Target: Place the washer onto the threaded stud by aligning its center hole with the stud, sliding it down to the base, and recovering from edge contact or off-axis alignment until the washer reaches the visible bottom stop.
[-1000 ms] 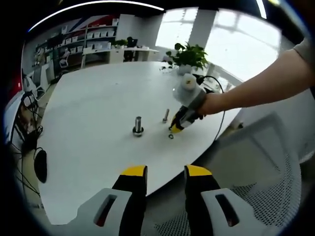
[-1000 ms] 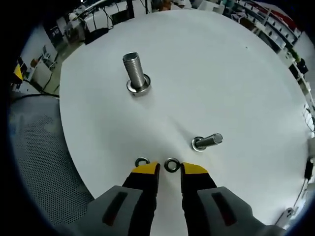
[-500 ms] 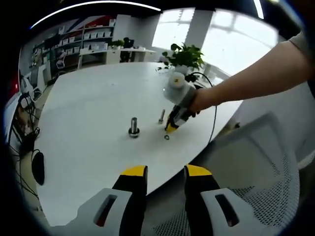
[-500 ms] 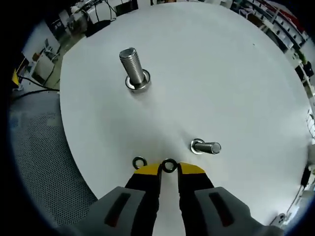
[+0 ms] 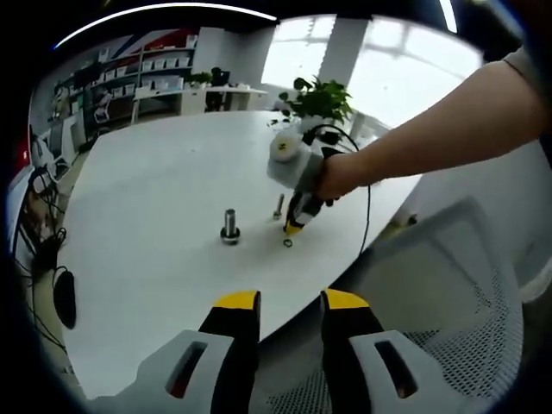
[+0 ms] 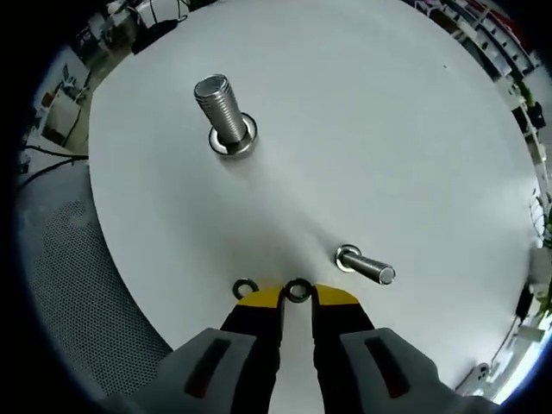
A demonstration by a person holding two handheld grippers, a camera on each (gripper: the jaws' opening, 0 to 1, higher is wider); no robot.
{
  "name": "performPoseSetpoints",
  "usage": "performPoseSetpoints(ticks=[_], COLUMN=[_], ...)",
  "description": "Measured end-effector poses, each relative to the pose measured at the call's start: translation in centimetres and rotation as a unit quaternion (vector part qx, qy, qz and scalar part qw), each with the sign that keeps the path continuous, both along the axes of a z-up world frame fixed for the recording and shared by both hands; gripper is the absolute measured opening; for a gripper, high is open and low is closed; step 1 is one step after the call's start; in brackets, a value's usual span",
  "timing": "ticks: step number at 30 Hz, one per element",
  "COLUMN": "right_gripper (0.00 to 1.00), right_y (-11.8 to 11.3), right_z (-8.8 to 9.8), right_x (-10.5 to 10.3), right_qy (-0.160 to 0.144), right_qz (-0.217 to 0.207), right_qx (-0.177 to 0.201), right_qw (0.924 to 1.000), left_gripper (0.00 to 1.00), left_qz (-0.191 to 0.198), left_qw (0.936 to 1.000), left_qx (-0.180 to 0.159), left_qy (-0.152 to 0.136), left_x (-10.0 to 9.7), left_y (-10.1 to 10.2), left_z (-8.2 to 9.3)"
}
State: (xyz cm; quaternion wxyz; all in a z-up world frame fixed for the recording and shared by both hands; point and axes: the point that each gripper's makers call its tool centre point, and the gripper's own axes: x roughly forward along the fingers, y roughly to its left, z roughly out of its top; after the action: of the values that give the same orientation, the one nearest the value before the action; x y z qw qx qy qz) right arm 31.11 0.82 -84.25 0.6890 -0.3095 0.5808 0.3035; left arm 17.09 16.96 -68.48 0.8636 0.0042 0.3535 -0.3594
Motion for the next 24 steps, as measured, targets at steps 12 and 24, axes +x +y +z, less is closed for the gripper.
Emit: performPoseSetpoints(ticks=[12,24], right_gripper=[0.14,0.14], right_y=[-0.18,-0.36], right_z=[0.23,0.41], right_x=[-0.06,-0.12], right_qy=[-0.043,-0.08], right_qz=[-0.061,-0.086], right_qx=[0.046,0.069], right_qw=[0.9962,0.9906], left_gripper=[0.24,0.24], left_qz=[0.002,-0.005], left_qw=[1.0,1.0], left_qx=[-0.005,-0.005], left_qy=[-0.005,-0.005], left_x=[0.22,0.14], left_y=[-0.01,-0.26], left_z=[0.26,0.24])
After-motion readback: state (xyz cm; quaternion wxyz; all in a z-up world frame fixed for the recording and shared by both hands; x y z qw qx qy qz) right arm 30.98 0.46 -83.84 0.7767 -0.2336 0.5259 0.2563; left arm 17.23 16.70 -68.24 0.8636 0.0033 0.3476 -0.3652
